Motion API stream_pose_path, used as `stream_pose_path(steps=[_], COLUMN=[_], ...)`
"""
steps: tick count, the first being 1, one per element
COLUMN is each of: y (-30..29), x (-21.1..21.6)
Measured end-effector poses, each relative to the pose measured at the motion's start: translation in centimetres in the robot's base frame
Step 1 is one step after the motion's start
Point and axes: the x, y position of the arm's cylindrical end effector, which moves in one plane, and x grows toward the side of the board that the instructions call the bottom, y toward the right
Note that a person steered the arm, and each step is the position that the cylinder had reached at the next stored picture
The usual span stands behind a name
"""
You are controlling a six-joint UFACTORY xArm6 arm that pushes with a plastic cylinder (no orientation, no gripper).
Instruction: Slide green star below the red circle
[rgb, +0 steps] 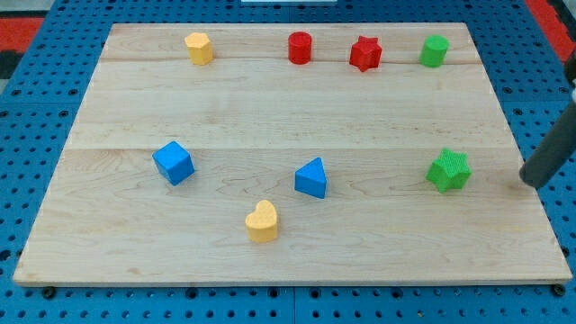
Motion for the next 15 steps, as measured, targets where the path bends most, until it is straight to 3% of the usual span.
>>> stream_pose_path(steps=[3, 5, 15], y=[-8.9, -10.3, -8.9], x=[-0.2, -3.2, -3.6])
